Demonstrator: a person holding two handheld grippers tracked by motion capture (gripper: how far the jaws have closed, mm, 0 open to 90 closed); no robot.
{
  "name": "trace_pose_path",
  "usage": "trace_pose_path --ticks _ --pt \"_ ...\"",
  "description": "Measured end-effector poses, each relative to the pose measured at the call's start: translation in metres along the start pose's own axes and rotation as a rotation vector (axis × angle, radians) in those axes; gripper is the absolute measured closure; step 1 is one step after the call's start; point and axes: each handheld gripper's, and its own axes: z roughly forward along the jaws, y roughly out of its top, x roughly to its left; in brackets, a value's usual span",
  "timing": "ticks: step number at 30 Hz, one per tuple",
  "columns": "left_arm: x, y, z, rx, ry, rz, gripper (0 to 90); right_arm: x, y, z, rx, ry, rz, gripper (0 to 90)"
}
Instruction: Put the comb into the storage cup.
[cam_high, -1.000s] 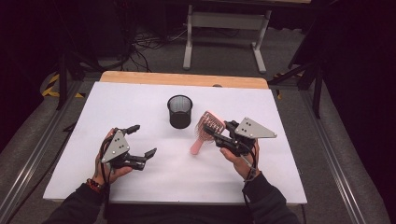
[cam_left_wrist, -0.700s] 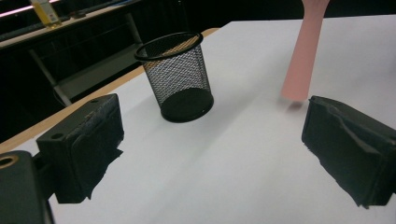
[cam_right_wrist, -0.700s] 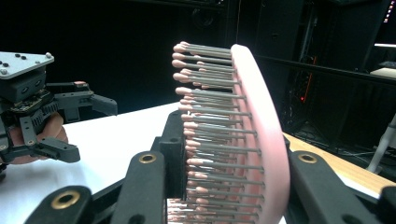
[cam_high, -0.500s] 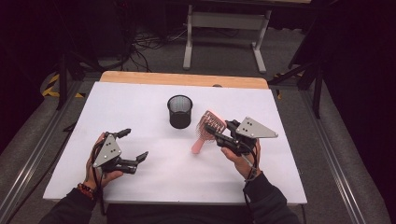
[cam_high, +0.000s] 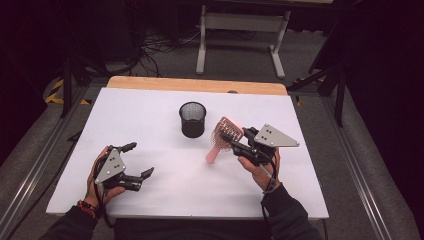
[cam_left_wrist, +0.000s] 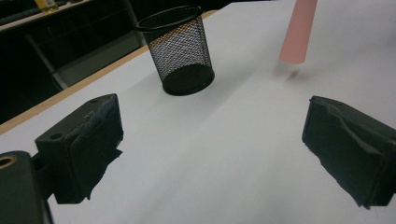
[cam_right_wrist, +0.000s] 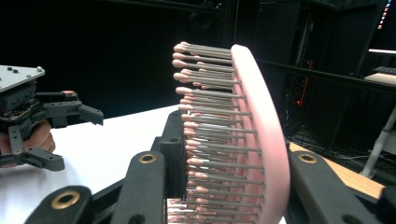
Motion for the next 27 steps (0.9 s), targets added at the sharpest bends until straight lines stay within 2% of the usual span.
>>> trace_pose_path --ticks 3,8,12,16,25,27 --pt "0.001 -0.003 -0.003 -0.004 0.000 -0.020 6.7 -0.002 0.002 -0.001 -0.011 0.001 0.007 63.2" --pt "0.001 -0.005 -0.006 0.000 0.000 -0.022 6.9 -0.003 0.006 -0.004 -0.024 -0.012 0.003 63.2" --pt "0.001 -0.006 -0.009 -0.014 0.015 -0.033 6.8 -0.005 0.011 -0.006 -0.033 -0.026 -0.006 63.2" --pt "0.002 -0.008 -0.011 -0.031 0.011 -0.053 6.4 -0.010 0.015 -0.006 -0.038 -0.040 0.007 63.2" --pt "0.004 -0.008 -0.013 -0.036 0.008 -0.057 4.3 -0.021 0.028 -0.005 -0.069 -0.058 0.026 63.3" --pt "0.004 -0.008 -0.012 -0.032 0.006 -0.054 4.2 -0.022 0.033 -0.005 -0.076 -0.065 0.017 63.3"
